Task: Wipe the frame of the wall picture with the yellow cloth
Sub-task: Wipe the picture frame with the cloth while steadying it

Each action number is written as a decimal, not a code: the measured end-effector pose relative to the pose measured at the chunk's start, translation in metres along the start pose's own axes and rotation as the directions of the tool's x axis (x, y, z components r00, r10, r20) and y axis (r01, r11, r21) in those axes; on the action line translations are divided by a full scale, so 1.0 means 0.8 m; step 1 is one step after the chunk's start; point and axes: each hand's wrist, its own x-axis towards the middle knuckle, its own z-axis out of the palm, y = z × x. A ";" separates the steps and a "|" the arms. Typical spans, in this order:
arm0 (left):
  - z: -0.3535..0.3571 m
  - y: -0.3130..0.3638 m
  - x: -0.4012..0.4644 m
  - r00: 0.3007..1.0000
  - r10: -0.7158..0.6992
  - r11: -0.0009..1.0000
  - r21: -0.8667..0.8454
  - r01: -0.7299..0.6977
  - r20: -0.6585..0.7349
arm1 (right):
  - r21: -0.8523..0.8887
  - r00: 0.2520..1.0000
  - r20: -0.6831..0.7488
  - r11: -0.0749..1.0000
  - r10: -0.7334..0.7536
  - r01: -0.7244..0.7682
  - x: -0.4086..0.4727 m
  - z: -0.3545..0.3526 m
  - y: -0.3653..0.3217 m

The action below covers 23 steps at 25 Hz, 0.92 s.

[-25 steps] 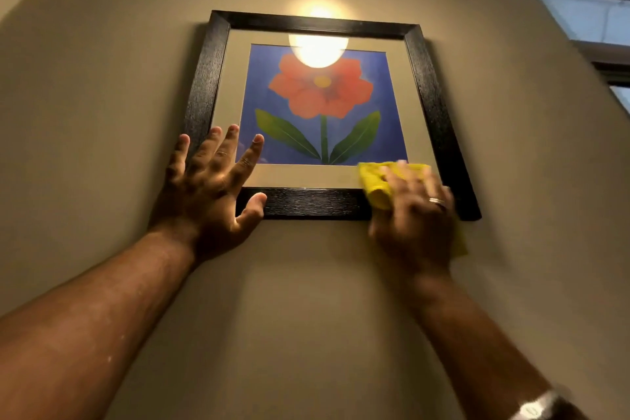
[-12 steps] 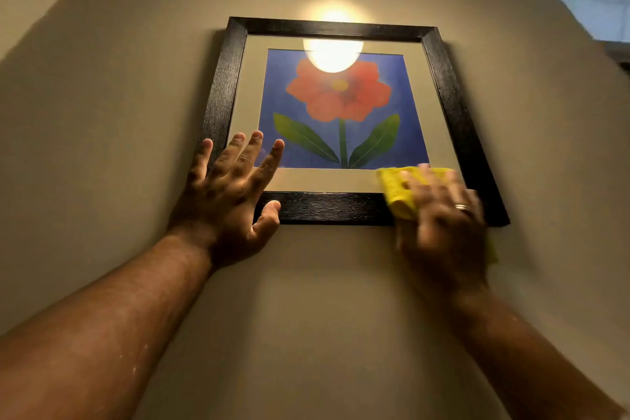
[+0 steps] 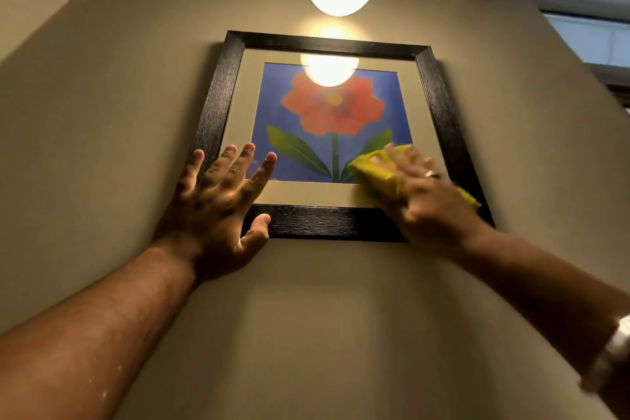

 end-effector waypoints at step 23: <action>0.000 0.000 0.000 1.000 0.023 1.000 0.001 -0.023 -0.015 | -0.093 0.978 0.109 0.981 0.179 -0.169 0.105 -0.062 0.125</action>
